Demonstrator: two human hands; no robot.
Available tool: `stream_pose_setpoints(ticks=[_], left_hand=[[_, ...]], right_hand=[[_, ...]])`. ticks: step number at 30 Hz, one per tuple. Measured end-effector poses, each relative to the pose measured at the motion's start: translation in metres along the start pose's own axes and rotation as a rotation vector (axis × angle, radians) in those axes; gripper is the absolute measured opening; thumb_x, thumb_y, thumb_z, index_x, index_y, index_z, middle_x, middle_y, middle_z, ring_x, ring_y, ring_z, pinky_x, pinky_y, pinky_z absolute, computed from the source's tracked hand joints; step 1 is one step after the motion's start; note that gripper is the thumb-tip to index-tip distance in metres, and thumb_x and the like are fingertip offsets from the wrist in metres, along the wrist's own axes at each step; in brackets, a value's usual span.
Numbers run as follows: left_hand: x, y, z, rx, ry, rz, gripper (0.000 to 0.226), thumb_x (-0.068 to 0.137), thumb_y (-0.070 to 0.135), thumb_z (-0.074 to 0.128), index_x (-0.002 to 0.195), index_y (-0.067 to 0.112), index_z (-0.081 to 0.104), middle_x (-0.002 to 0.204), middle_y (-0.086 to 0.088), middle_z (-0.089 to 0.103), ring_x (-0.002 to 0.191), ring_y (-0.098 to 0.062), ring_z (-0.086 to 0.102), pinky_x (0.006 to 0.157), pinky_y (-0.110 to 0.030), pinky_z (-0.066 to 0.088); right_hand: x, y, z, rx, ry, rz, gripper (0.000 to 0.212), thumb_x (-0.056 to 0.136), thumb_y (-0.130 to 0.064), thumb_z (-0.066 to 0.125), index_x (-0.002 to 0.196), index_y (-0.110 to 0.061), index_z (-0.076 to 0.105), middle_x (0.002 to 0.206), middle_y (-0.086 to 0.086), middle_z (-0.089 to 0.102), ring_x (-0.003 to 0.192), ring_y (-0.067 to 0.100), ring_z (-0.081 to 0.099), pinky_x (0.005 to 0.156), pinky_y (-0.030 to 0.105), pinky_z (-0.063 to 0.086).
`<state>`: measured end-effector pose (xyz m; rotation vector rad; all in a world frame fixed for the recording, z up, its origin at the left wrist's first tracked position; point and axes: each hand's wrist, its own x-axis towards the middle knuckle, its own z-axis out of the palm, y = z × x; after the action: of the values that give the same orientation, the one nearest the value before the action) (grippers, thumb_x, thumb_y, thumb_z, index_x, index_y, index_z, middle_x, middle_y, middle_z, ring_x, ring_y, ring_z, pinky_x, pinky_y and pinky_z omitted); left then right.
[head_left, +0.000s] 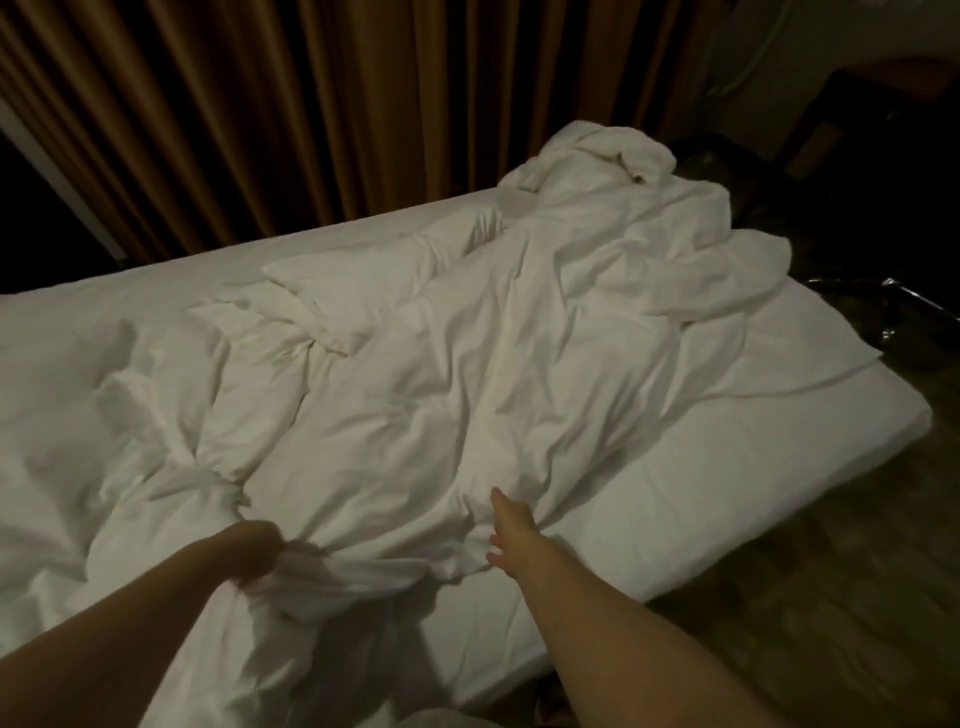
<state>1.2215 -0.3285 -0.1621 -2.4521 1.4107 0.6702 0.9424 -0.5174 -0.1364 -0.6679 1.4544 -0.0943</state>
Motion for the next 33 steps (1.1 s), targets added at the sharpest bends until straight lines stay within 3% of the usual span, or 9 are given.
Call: stream_pose_setpoints(ticks=[3, 10, 13, 16, 20, 24, 27, 30, 33], left_hand=[[-0.066, 0.082, -0.083, -0.208, -0.192, -0.089, 0.040, 0.094, 0.002, 0.035, 0.128, 0.007, 0.056, 0.130, -0.008, 0.056, 0.119, -0.016, 0.054, 0.091, -0.016, 0.037], [-0.104, 0.082, -0.116, -0.294, -0.253, -0.113, 0.056, 0.083, -0.008, 0.035, 0.129, 0.014, 0.058, 0.128, -0.010, 0.060, 0.118, -0.020, 0.054, 0.082, -0.013, 0.036], [-0.112, 0.065, -0.113, -0.373, -0.282, -0.144, 0.060, 0.078, -0.011, 0.034, 0.126, 0.014, 0.061, 0.120, -0.006, 0.062, 0.113, -0.019, 0.054, 0.079, -0.012, 0.037], [-0.125, 0.042, -0.115, -0.483, -0.324, -0.181, 0.056, 0.074, -0.013, 0.033, 0.109, 0.010, 0.069, 0.096, 0.000, 0.062, 0.093, -0.014, 0.055, 0.073, -0.015, 0.041], [-0.138, -0.006, -0.113, -0.664, -0.429, -0.377, 0.045, 0.075, -0.016, 0.033, 0.085, 0.013, 0.066, 0.074, -0.001, 0.058, 0.063, -0.012, 0.051, 0.049, -0.017, 0.039], [-0.117, -0.024, -0.119, -0.325, -0.343, -0.471, 0.041, 0.091, -0.002, 0.044, 0.127, 0.013, 0.057, 0.126, -0.009, 0.057, 0.113, -0.022, 0.056, 0.082, -0.021, 0.047], [-0.083, 0.035, -0.139, -0.300, 0.174, -0.173, 0.041, 0.093, 0.010, 0.048, 0.134, 0.015, 0.050, 0.137, -0.010, 0.050, 0.124, -0.024, 0.049, 0.097, -0.025, 0.038], [-0.069, 0.148, -0.147, -0.383, 0.177, 0.232, 0.064, 0.090, 0.035, 0.057, 0.146, 0.022, 0.028, 0.140, -0.004, 0.043, 0.125, -0.023, 0.045, 0.103, -0.034, 0.038], [-0.054, 0.206, -0.130, -0.322, 0.349, 0.220, 0.061, 0.092, 0.032, 0.051, 0.147, 0.023, 0.024, 0.133, -0.006, 0.050, 0.112, -0.022, 0.055, 0.092, -0.034, 0.047]], right_hand=[[0.002, 0.014, 0.009, -0.017, -0.031, 0.086, 0.082, 0.088, -0.059, 0.053, 0.151, -0.023, 0.015, 0.152, 0.009, 0.028, 0.130, 0.037, 0.039, 0.091, 0.048, 0.045], [0.003, 0.037, 0.070, 0.163, -0.067, 0.077, 0.114, 0.062, -0.063, 0.077, 0.148, -0.023, 0.015, 0.141, 0.009, 0.042, 0.115, 0.037, 0.053, 0.078, 0.049, 0.050], [0.049, 0.048, 0.085, 0.198, 0.022, 0.030, 0.148, 0.018, -0.067, 0.086, 0.145, -0.027, 0.020, 0.139, 0.011, 0.043, 0.110, 0.038, 0.056, 0.084, 0.053, 0.053], [0.042, 0.046, 0.087, 0.353, -0.096, 0.103, 0.103, 0.046, -0.059, 0.087, 0.131, -0.018, 0.045, 0.125, 0.013, 0.057, 0.102, 0.036, 0.062, 0.067, 0.047, 0.058], [0.025, 0.022, 0.083, 0.358, -0.118, -0.021, 0.057, 0.082, -0.039, 0.071, 0.126, -0.006, 0.055, 0.126, 0.016, 0.060, 0.112, 0.035, 0.059, 0.094, 0.047, 0.051], [-0.012, -0.014, 0.097, 0.265, 0.310, -0.310, 0.057, 0.082, -0.012, 0.072, 0.130, 0.007, 0.047, 0.131, 0.023, 0.054, 0.117, 0.036, 0.055, 0.092, 0.037, 0.046], [-0.050, -0.042, 0.112, 0.301, 0.322, -0.459, 0.049, 0.081, -0.005, 0.070, 0.124, 0.010, 0.051, 0.123, 0.025, 0.059, 0.109, 0.035, 0.060, 0.083, 0.031, 0.046], [-0.078, -0.061, 0.099, 0.303, 0.286, -0.489, 0.037, 0.081, -0.011, 0.065, 0.114, 0.004, 0.058, 0.107, 0.018, 0.067, 0.095, 0.033, 0.065, 0.080, 0.034, 0.050], [-0.084, -0.077, 0.072, 0.352, 0.216, -0.543, 0.024, 0.083, -0.015, 0.060, 0.102, -0.001, 0.061, 0.092, 0.011, 0.068, 0.085, 0.029, 0.065, 0.080, 0.037, 0.053]])
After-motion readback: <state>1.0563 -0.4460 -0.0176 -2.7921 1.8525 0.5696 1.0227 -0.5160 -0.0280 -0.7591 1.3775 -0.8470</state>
